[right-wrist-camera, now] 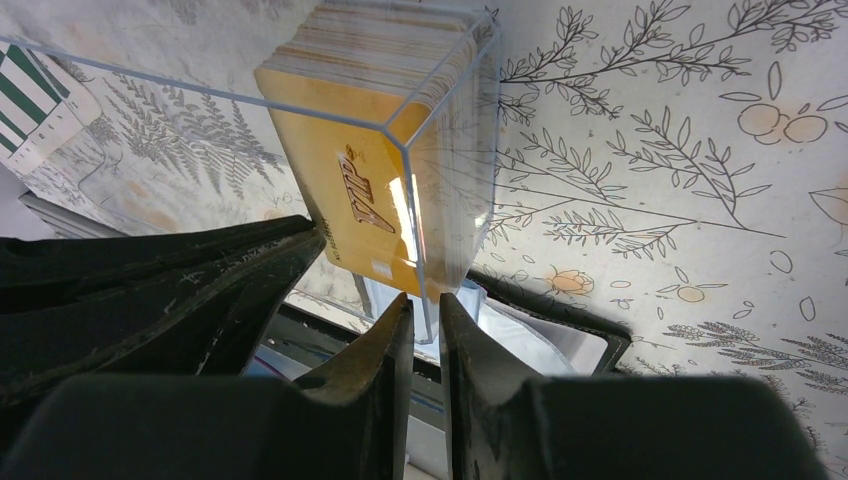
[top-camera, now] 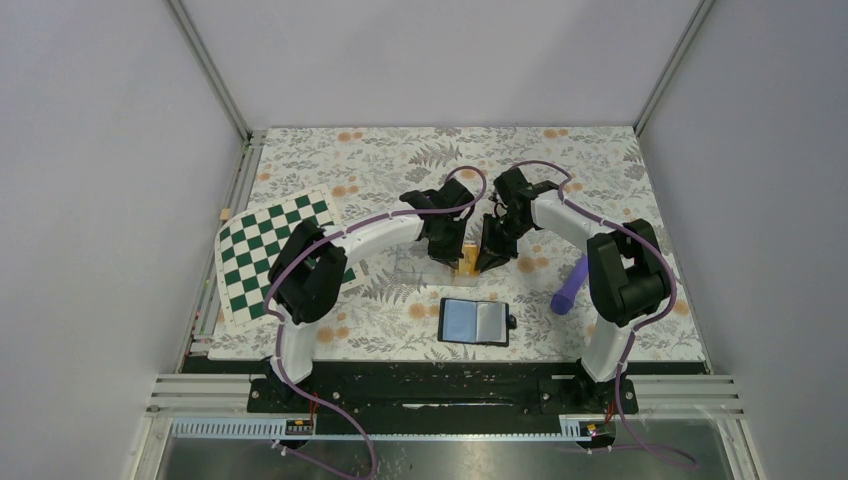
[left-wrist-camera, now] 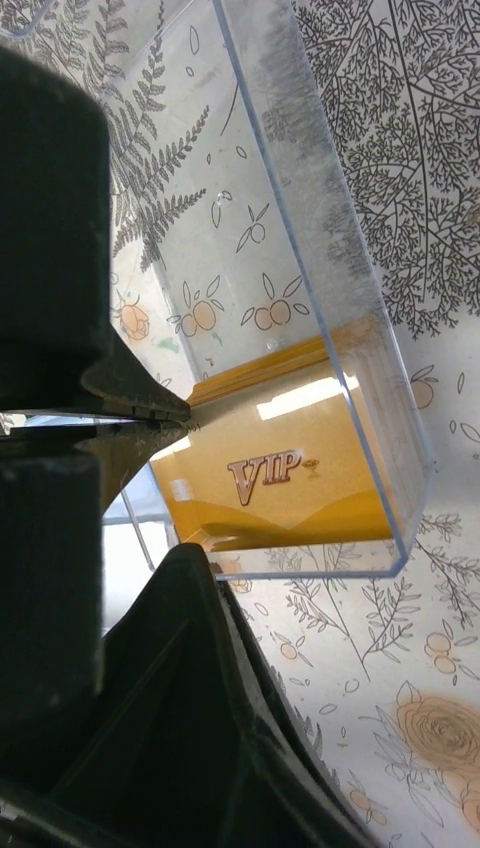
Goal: Put the credit cards into the card holder
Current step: Pick up the credit card from the storage box.
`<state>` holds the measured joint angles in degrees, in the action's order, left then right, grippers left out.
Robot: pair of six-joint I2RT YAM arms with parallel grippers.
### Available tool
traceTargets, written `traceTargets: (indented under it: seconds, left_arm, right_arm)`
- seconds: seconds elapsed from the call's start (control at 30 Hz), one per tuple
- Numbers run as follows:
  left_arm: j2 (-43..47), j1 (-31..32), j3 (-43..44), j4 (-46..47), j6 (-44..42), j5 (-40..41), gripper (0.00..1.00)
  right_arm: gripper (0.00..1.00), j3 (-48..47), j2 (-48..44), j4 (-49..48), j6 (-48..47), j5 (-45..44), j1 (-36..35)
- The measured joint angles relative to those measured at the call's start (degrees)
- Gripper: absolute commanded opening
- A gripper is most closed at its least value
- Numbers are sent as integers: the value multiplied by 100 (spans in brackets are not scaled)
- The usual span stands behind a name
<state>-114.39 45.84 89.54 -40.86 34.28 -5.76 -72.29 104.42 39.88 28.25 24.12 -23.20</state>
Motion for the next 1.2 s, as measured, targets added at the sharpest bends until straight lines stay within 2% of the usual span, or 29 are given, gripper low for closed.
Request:
traceTargets:
  seconds: [0.33,0.43,0.53,0.77,0.9,1.07,1.2]
  left_arm:
    - [140,160,109,90,4,9,1]
    - [151,168,109,74,9,50,22]
    - [151,166,109,2,35,149,29]
    - [149,103,44,57,162,166,22]
    - [98,83,28,83,199,162,20]
    - [2,81,-2,118,227,155,21]
    - [2,72,-2,142,221,151,29]
  right_arm:
    - [22,20,0,-11,0,2,0]
    - [22,20,0,-11,0,2,0]
    - [22,22,0,-11,0,2,0]
    - [22,59,0,-17,0,22,0]
    - [22,70,0,-17,-2,44,0]
    - [22,81,0,-17,-2,48,0]
    - [22,81,0,-15,-7,50,0]
